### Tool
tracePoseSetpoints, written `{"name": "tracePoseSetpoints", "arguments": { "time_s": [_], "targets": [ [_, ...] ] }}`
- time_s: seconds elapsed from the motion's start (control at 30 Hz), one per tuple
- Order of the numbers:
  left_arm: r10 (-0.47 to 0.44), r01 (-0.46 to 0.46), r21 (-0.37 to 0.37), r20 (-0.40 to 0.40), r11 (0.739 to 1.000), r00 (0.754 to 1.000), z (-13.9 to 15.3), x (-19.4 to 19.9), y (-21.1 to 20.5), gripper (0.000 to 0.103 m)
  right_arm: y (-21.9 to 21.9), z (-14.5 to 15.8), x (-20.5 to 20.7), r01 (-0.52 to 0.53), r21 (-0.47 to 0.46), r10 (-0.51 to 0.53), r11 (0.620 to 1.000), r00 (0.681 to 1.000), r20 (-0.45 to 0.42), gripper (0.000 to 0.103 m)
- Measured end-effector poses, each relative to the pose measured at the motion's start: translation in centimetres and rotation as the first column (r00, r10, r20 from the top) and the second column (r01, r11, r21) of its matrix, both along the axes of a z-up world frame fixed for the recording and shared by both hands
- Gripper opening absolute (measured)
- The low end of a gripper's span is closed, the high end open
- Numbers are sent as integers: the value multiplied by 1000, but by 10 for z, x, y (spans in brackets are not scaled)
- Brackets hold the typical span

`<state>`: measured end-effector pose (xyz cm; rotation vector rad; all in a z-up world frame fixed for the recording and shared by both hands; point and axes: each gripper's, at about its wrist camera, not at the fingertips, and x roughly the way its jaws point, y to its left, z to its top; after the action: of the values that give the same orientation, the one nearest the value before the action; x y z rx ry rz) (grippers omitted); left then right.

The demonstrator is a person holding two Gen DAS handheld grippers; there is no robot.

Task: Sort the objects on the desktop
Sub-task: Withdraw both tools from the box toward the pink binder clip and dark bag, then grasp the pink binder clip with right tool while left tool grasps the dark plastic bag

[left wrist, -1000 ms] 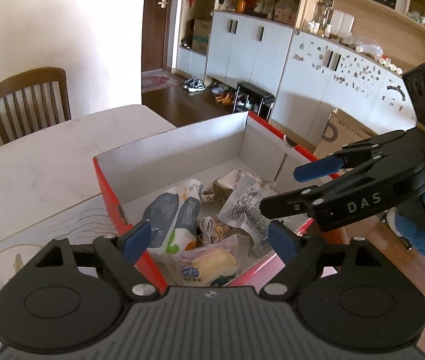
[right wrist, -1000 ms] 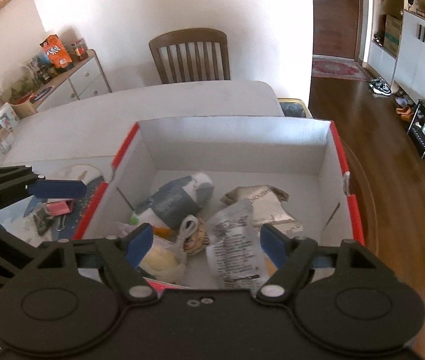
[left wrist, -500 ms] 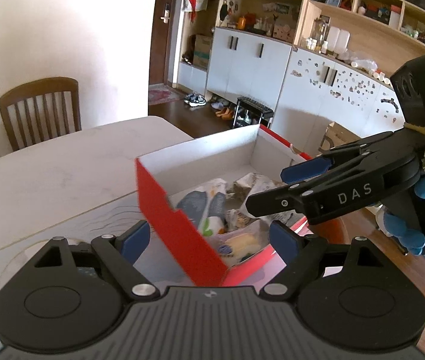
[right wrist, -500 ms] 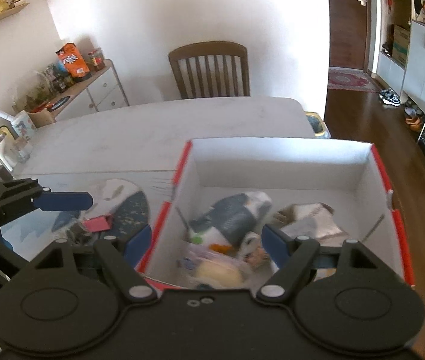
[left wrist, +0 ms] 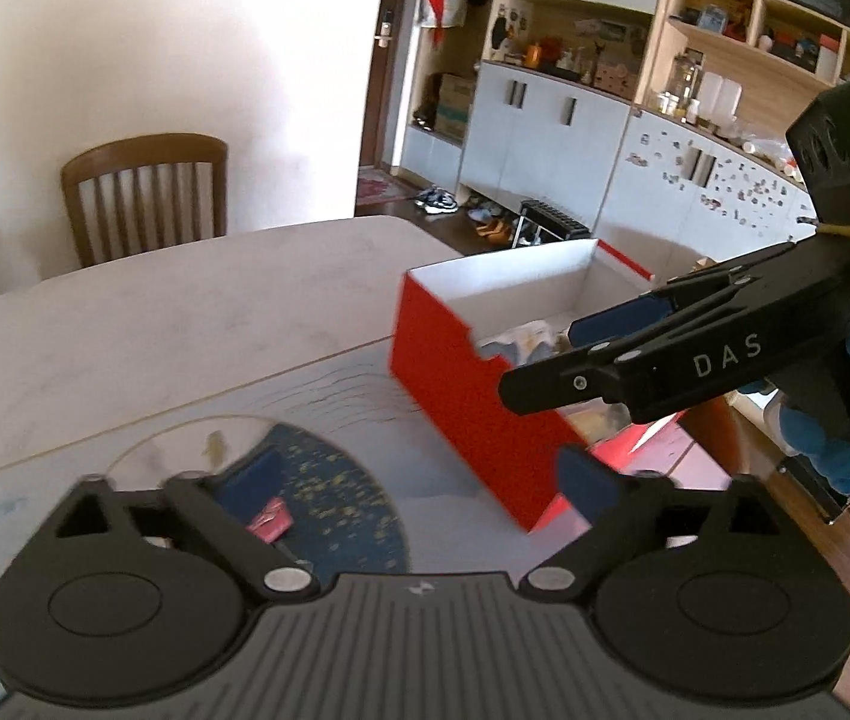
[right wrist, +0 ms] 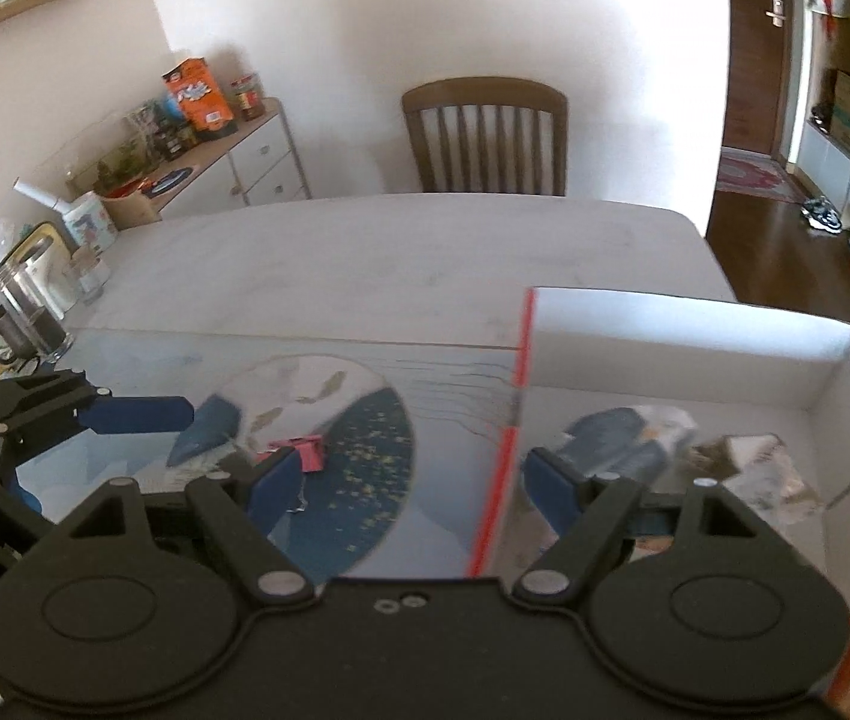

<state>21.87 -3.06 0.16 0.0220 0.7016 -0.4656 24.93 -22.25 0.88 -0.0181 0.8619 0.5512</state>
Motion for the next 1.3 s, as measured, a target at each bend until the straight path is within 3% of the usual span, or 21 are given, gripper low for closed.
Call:
{"name": "tracePoseSetpoints", "arguments": {
  "time_s": [0.73, 1.3],
  "targets": [
    [100, -93, 72, -88, 993, 991, -73, -2, 104, 102, 123, -36, 14, -49, -75, 44, 996, 997, -69, 81],
    [48, -32, 140, -106, 990, 993, -113, 22, 93, 102, 164, -85, 47, -68, -161, 42, 985, 985, -165, 81]
  ]
}}
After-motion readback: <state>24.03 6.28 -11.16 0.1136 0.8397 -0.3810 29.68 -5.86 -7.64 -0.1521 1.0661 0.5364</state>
